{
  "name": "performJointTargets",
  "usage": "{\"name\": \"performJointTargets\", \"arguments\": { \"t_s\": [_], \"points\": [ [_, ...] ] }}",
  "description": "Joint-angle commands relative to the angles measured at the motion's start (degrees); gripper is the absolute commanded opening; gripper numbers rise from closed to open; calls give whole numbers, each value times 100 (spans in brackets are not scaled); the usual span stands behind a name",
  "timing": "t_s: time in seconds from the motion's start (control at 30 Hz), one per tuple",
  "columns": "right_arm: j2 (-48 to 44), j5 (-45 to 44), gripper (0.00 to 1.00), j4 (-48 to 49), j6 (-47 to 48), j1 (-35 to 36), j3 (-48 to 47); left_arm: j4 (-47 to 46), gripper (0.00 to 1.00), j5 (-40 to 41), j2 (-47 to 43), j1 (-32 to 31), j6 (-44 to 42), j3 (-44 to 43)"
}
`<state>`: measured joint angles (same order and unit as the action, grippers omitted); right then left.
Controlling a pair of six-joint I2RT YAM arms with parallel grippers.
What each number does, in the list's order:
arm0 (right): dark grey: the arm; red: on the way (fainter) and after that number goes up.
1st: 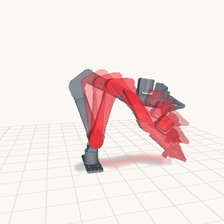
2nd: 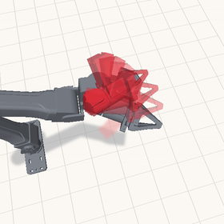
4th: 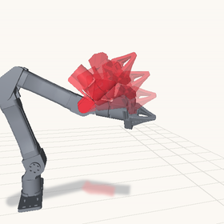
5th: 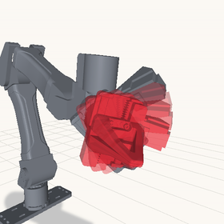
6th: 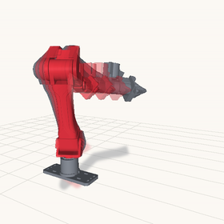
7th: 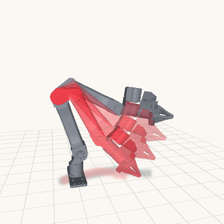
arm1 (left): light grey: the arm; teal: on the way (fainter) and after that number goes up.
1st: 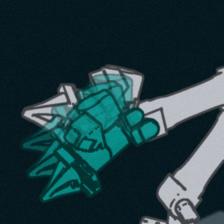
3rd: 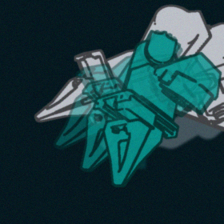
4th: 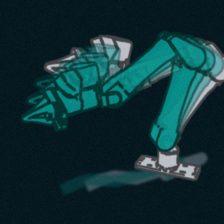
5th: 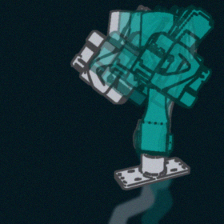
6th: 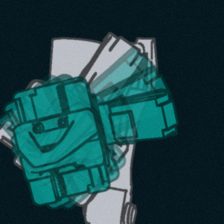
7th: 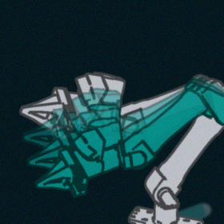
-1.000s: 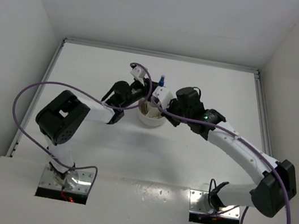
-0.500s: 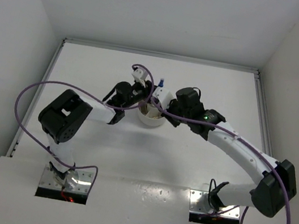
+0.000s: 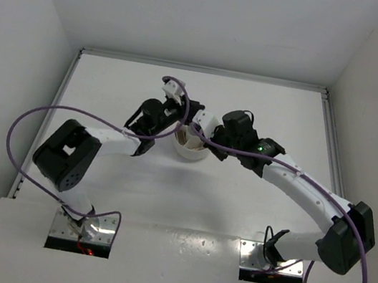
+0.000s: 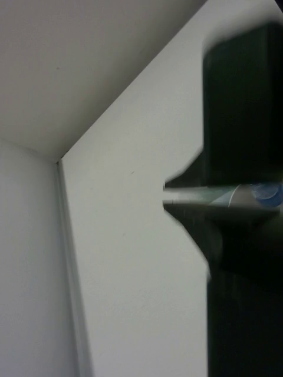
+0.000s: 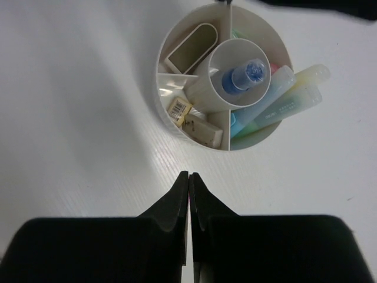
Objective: Sort the stationery into containers
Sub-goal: Reset both arms
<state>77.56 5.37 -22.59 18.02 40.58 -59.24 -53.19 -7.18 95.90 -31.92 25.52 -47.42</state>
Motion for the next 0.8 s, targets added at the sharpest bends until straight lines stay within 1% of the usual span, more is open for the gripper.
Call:
{"name": "performJointTargets", "arguments": {
  "t_s": [0.0,0.03,0.07,0.1,0.13,0.17,0.2,0.23,0.27,0.3,0.33,0.37,0.4,0.43,0.47,0.5,0.53,0.57,0.6,0.63,0.67,0.77],
  "points": [
    [-241,44,0,228,-9,-32,0,53,0,382,-781,54,-152,-57],
    [-293,-52,0,307,-70,-32,79,550,0,610,-1209,55,-100,-57],
    [-346,-262,0,395,-71,-32,80,799,0,830,-1449,107,-178,-57],
    [-399,-369,0,465,-158,-32,158,1115,0,1311,-1695,107,-292,-57],
    [-469,-674,0,649,-272,-32,228,1936,0,1629,-1923,107,-389,-161],
    [-470,-834,0,746,-360,-85,290,2475,5,1971,-2317,107,-390,-249],
    [-470,-975,0,825,-509,-85,291,3046,35,2549,-2452,186,-390,-355],
    [-470,-1359,0,1000,-597,-163,291,4095,54,2711,-2566,239,-337,-451],
    [-470,-1563,0,1098,-694,-164,291,4611,72,2913,-2637,239,-250,-653],
    [-470,-1774,0,1203,-912,-303,291,5086,100,3559,-2698,239,-101,-776],
    [-418,-2272,6,1430,-1036,-305,291,5569,100,3696,-2699,239,92,-943],
    [-347,-2520,18,1511,-1151,-409,291,6418,100,3767,-2699,239,424,-1240],
    [-347,-2784,24,1581,-1265,-523,291,6722,100,3707,-2699,239,489,-1348],
    [-268,-3187,38,1695,-1449,-577,291,6917,100,3576,-2812,239,420,-1401],
    [-268,-3365,67,1757,-1511,-577,238,7153,100,3435,-2874,239,149,-1402],
    [-181,-3532,80,1758,-1599,-638,238,7217,100,3277,-2971,239,-1,-1402],
    [-119,-3716,83,1880,-1670,-639,238,7270,100,3276,-3076,239,-133,-1402],
    [-118,-3788,89,1942,-1670,-639,238,7270,100,3276,-3312,239,-396,-1332],
    [-118,-3858,95,1995,-1670,-639,238,7270,100,3276,-3436,317,-485,-1201],
    [-118,-3859,97,1995,-1670,-639,238,7270,100,3345,-3559,405,-539,-1113],
    [-118,-3859,98,2056,-1722,-639,307,7044,100,3416,-3821,406,-678,-851],
    [-118,-3964,98,2179,-1881,-639,449,6805,100,3495,-4148,529,-732,-515]
  ]
}}
